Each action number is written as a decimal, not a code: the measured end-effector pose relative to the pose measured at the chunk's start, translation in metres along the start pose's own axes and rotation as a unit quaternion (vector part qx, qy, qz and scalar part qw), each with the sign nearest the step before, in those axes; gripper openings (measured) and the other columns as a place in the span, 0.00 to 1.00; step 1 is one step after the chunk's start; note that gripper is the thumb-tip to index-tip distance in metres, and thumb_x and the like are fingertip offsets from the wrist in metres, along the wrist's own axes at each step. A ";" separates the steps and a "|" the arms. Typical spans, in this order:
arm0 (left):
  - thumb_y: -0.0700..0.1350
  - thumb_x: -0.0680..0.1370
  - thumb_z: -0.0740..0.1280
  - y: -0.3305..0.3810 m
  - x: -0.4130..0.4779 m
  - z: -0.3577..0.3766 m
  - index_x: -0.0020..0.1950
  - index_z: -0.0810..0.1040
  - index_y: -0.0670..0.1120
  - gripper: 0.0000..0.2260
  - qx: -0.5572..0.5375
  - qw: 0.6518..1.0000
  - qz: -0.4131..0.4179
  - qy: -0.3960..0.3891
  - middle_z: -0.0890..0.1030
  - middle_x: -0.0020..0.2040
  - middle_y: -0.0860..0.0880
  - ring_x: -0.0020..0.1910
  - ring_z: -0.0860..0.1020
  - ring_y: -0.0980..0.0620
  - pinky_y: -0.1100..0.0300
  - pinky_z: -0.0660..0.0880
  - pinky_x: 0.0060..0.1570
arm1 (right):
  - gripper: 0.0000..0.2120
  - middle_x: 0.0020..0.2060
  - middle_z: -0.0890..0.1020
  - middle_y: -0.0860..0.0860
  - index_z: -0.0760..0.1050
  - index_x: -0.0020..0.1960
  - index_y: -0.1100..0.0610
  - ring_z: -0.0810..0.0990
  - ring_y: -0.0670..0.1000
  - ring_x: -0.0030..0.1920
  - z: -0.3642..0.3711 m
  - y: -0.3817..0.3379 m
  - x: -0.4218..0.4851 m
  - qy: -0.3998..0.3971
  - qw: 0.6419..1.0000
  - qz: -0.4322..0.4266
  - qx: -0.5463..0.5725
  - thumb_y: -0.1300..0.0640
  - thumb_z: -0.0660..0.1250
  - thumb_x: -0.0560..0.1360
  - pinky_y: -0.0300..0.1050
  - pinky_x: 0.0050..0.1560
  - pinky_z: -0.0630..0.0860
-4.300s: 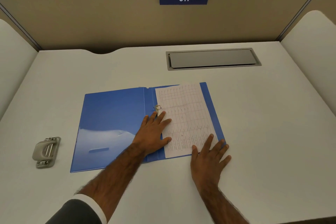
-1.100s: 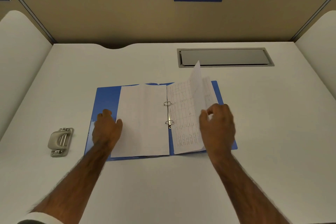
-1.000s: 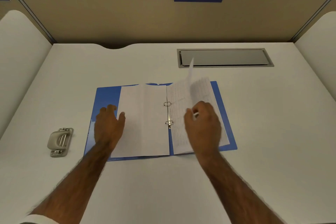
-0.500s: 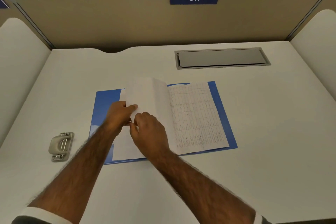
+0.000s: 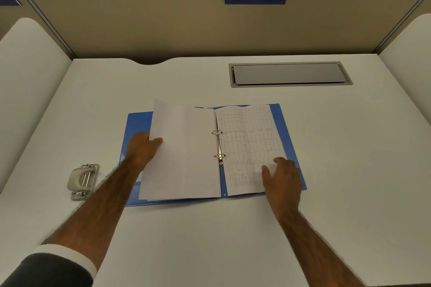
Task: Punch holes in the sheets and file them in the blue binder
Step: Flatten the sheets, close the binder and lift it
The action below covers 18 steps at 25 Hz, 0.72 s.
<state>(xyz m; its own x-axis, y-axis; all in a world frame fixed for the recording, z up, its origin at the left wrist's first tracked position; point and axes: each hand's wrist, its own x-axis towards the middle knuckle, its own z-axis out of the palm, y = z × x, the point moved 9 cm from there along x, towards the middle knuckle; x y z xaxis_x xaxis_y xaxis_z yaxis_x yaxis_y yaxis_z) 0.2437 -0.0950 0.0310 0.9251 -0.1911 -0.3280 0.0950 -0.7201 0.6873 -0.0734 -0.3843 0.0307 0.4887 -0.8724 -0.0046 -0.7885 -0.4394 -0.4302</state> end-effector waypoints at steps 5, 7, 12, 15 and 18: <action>0.48 0.78 0.68 -0.017 0.004 0.013 0.46 0.81 0.40 0.11 0.061 0.998 0.006 -0.001 0.81 0.42 0.46 0.42 0.79 0.44 0.54 0.73 0.40 | 0.37 0.58 0.73 0.57 0.65 0.65 0.56 0.72 0.57 0.59 0.004 0.030 0.005 -0.054 0.989 0.092 -0.106 0.31 0.67 0.68 0.57 0.54 0.74; 0.48 0.77 0.69 -0.020 0.003 0.014 0.39 0.76 0.41 0.12 0.099 0.995 0.014 0.016 0.77 0.37 0.46 0.37 0.76 0.47 0.57 0.69 0.33 | 0.41 0.59 0.72 0.58 0.63 0.67 0.56 0.72 0.58 0.61 0.004 0.031 0.010 -0.070 0.986 0.112 -0.106 0.31 0.69 0.66 0.57 0.55 0.74; 0.47 0.77 0.69 -0.027 -0.007 0.013 0.46 0.73 0.43 0.09 0.120 0.991 0.013 0.055 0.76 0.41 0.46 0.38 0.73 0.49 0.56 0.69 0.36 | 0.40 0.58 0.74 0.57 0.65 0.65 0.55 0.75 0.57 0.58 0.011 0.033 0.021 -0.095 0.983 0.134 -0.083 0.33 0.73 0.63 0.56 0.54 0.76; 0.47 0.76 0.70 -0.028 -0.010 0.014 0.56 0.72 0.45 0.12 0.107 0.992 0.024 0.055 0.79 0.48 0.45 0.45 0.77 0.46 0.52 0.74 0.44 | 0.32 0.55 0.77 0.56 0.67 0.62 0.56 0.78 0.57 0.54 0.019 0.034 0.024 -0.098 0.985 0.137 -0.033 0.40 0.74 0.67 0.55 0.53 0.79; 0.47 0.76 0.71 -0.028 -0.011 0.015 0.63 0.72 0.45 0.18 0.111 0.992 0.027 0.043 0.79 0.54 0.43 0.52 0.78 0.42 0.47 0.76 0.50 | 0.12 0.48 0.81 0.54 0.72 0.51 0.57 0.81 0.54 0.46 0.017 0.024 0.022 -0.081 0.978 0.134 0.140 0.53 0.69 0.73 0.51 0.42 0.82</action>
<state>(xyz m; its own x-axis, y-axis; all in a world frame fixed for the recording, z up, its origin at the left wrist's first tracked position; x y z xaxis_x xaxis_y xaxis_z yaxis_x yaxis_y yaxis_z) 0.2249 -0.0829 0.0055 0.9558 -0.1821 -0.2310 -0.0302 -0.8419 0.5388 -0.0755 -0.4106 0.0048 0.3495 -0.8927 -0.2847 -0.7746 -0.1043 -0.6238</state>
